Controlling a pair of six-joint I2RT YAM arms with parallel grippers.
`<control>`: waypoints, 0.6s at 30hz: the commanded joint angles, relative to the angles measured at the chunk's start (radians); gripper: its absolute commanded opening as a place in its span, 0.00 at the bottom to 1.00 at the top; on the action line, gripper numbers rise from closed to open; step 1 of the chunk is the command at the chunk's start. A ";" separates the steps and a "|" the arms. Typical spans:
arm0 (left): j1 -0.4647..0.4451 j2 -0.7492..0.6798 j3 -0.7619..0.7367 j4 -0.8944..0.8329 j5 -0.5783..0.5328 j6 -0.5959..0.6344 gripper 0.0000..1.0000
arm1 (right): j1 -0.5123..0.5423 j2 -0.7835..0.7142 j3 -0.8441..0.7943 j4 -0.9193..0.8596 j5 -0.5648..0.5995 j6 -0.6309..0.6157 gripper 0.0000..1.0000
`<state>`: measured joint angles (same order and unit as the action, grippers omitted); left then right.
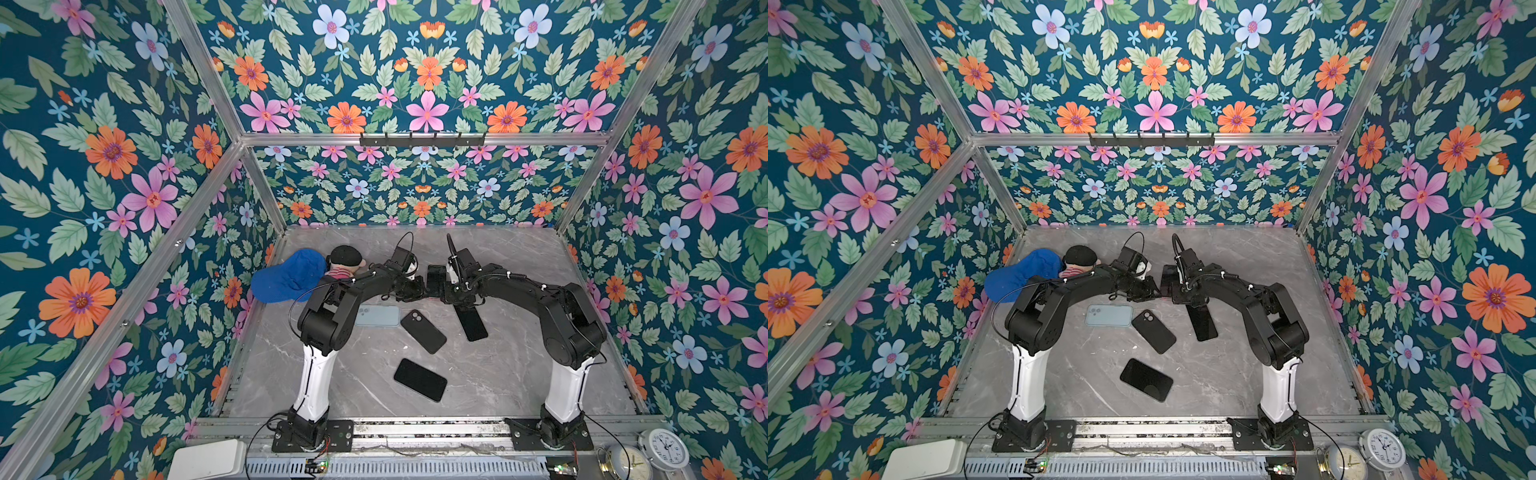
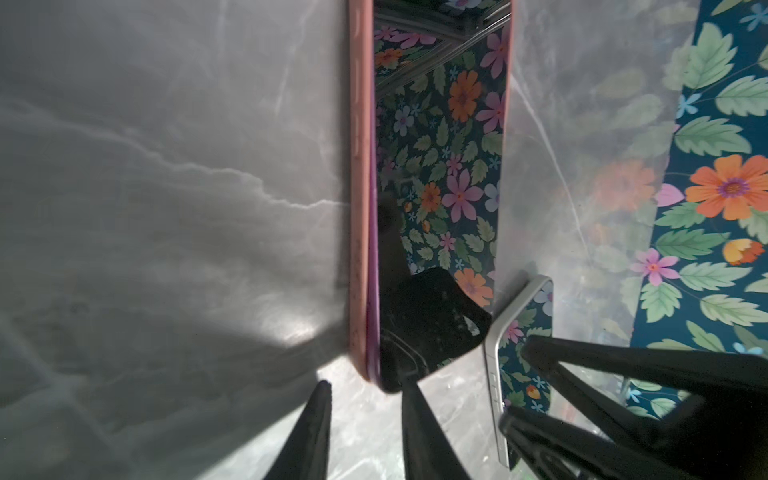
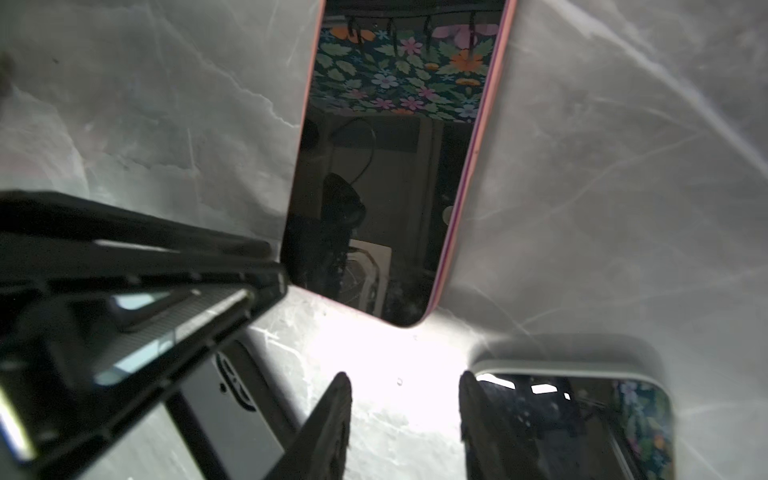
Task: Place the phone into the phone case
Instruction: 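Hold the cased phone upright between both grippers, screen facing the right gripper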
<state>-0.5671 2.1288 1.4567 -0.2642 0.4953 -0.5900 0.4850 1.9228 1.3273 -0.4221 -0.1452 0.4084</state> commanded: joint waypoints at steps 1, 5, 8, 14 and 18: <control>-0.007 0.009 0.020 -0.033 -0.027 0.024 0.31 | -0.006 0.013 0.006 0.023 -0.061 0.039 0.44; -0.008 0.021 0.024 -0.039 -0.036 0.029 0.25 | -0.018 0.030 0.008 0.041 -0.101 0.054 0.45; -0.008 0.031 0.028 -0.044 -0.043 0.033 0.22 | -0.018 0.046 0.016 0.044 -0.114 0.059 0.45; -0.007 0.043 0.032 -0.052 -0.059 0.040 0.17 | -0.019 0.079 0.038 0.039 -0.123 0.062 0.45; -0.007 0.055 0.035 -0.056 -0.061 0.045 0.17 | -0.021 0.096 0.051 0.032 -0.123 0.061 0.45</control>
<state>-0.5720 2.1578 1.4960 -0.2947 0.5152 -0.5678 0.4641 2.0125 1.3697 -0.3882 -0.2588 0.4606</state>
